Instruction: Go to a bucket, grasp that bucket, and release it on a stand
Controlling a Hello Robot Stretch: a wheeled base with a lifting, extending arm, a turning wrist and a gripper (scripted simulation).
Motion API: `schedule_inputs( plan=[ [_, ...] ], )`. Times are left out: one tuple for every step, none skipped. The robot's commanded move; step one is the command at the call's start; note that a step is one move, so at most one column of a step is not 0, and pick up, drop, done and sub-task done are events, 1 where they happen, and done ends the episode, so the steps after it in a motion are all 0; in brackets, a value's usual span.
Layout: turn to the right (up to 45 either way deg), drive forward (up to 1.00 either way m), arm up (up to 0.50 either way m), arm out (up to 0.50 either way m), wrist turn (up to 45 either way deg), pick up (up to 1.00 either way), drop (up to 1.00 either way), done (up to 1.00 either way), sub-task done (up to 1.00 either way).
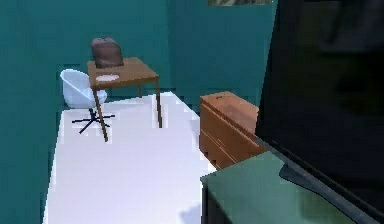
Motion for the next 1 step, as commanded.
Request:
schedule_inputs(
  plan=[
    [0.0,0.00,0.00,0.00,0.0,0.00,1.00,0.00,0.00]
  ],
)
